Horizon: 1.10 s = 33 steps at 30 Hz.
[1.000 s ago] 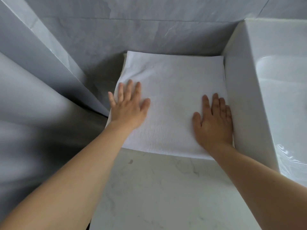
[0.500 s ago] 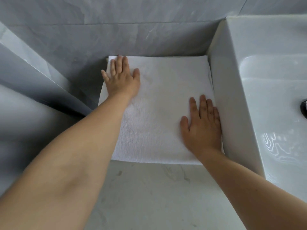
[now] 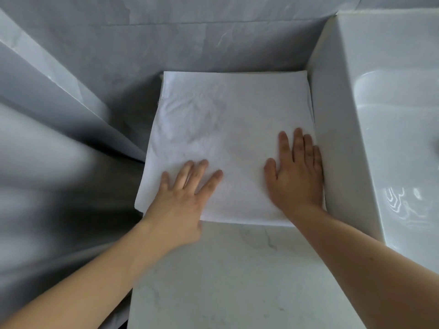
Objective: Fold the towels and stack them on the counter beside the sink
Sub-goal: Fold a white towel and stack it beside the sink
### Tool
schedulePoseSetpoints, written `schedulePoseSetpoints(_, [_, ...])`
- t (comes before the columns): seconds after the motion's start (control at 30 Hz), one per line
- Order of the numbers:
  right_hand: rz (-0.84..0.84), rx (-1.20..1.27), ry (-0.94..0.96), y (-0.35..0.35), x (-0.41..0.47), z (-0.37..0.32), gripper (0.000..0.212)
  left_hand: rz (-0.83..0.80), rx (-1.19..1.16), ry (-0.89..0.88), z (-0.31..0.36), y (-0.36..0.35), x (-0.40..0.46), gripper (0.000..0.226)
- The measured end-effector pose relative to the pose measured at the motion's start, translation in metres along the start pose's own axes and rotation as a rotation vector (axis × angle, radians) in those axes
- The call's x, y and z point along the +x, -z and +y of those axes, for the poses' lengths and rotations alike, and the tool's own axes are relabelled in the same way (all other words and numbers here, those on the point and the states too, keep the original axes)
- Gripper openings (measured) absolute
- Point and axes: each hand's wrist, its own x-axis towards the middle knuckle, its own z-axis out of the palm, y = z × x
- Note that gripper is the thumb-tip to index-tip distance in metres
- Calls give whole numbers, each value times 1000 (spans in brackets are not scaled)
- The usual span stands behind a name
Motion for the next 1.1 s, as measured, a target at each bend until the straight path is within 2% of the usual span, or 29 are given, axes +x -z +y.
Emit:
schedulePoseSetpoints(0.1, [-35,-16,-4,2,-1,-3,67,49,53,8,7,-2,6,111])
schedulePoseSetpoints(0.2, [-67,-75,16,12,-5,-5,64,93,71,29,6,-8,5,102])
schedulePoseSetpoints(0.27, [-56,-53,107,24,-14,-8,69,106,43,37,4,-5,5,93])
schedulePoseSetpoints(0.33, [-91,8,265,35,-29,-13,83,112,-56,48,2,2,7,83])
schedulePoseSetpoints(0.4, [-251,-68,355,44,-41,-16,100,100,-185,42,-2,11,9,73])
schedulePoseSetpoints(0.47, [-424,-210,378,52,-41,-12,103,46,-273,23,-9,22,12,65])
schedulePoseSetpoints(0.57, [-545,-329,431,66,-35,-9,89,-47,-376,29,-21,45,21,47])
schedulePoseSetpoints(0.7, [-603,-400,356,98,-2,-13,41,-113,-294,-1,-31,62,30,25])
schedulePoseSetpoints(0.77, [-651,-473,291,115,19,-13,32,-152,-182,57,-43,68,30,18])
schedulePoseSetpoints(0.87, [-684,-514,263,124,45,-19,31,-160,-82,224,-71,84,33,14])
schedulePoseSetpoints(1.0, [-538,-753,295,131,88,-34,32,25,-208,371,-103,101,56,13])
schedulePoseSetpoints(1.1, [-457,-863,238,136,127,-34,34,286,-520,430,-121,110,82,22])
